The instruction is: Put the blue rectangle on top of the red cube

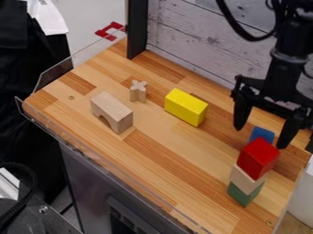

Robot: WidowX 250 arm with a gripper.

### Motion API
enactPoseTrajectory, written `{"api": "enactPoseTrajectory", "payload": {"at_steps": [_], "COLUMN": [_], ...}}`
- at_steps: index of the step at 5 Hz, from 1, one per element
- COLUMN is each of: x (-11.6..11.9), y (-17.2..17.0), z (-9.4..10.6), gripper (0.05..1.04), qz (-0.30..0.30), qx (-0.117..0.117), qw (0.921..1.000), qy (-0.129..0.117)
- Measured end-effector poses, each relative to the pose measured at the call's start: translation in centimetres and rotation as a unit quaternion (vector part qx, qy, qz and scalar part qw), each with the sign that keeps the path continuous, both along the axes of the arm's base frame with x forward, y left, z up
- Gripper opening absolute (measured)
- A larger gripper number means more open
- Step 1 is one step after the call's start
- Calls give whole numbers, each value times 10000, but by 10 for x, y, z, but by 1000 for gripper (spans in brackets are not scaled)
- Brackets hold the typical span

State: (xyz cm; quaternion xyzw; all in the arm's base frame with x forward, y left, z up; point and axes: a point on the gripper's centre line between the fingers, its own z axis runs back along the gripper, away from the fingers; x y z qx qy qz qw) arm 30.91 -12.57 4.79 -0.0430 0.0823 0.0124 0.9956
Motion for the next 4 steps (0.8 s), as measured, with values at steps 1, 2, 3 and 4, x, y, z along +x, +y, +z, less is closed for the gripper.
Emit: {"api": "enactPoseTrajectory", "payload": {"at_steps": [1,2,3,4], "x": [4,1,-1,-3], "y": [-2,-5,-5,-4], "z": [-1,-7,-12,-26], "gripper": [1001,1001,1001,1001], "qz": [96,95,143,205], "qx": [85,138,158,286], "qw": [9999,9998,9995,9983], "qy": [3,107,227,469]}}
